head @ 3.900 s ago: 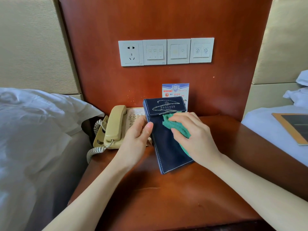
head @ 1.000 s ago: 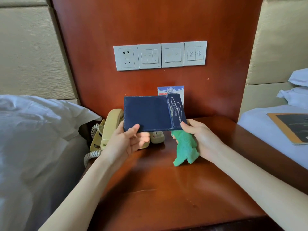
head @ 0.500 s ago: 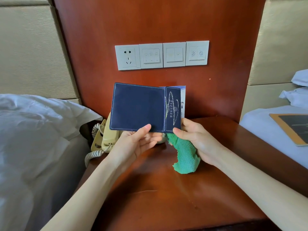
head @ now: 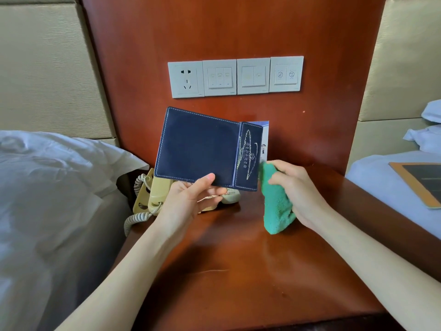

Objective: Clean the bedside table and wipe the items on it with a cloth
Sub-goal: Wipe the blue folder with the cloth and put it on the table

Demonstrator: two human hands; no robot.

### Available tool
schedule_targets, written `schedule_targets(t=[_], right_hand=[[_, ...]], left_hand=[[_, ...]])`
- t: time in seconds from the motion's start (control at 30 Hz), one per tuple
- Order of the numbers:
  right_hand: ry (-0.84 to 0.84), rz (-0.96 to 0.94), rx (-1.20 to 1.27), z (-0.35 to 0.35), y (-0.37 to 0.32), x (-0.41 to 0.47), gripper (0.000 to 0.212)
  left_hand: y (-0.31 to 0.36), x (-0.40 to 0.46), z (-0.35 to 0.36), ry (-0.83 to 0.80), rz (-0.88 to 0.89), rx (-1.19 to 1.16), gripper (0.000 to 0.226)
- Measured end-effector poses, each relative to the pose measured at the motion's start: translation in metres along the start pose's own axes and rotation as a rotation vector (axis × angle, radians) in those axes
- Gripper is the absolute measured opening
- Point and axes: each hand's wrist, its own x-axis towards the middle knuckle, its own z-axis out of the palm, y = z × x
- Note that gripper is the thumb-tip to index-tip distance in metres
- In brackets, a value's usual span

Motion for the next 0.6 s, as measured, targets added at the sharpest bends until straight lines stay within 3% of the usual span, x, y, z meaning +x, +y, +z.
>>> schedule_targets(t=[0.07,0.17,0.27,0.4,0.6], right_hand=[[0.141,-0.026,-0.027,-0.004,-0.001,0.002,0.03],[0.352,-0.208,-0.284,-0.009,-0.002,0.004,0.036],[0.428,-0.389,-0.472,-0.012,-0.001,0.004,0.04],[0.359,-0.509,-0.662,-0.012,0.004,0.003,0.031],[0.173,-0.731,-0.916,-0.003,0.01,0.0,0.036]], left_hand=[[0.0,0.0,-0.001,0.003,0.03,0.095,0.022],[-0.004,-0.001,-0.001,0.003,0.074,0.241,0.022],[-0.008,-0.002,0.002,-0.026,0.084,0.314,0.016],[-0.01,-0.005,0.004,-0.052,0.113,0.358,0.023],[-0.01,-0.005,0.005,-0.005,0.154,0.373,0.029]])
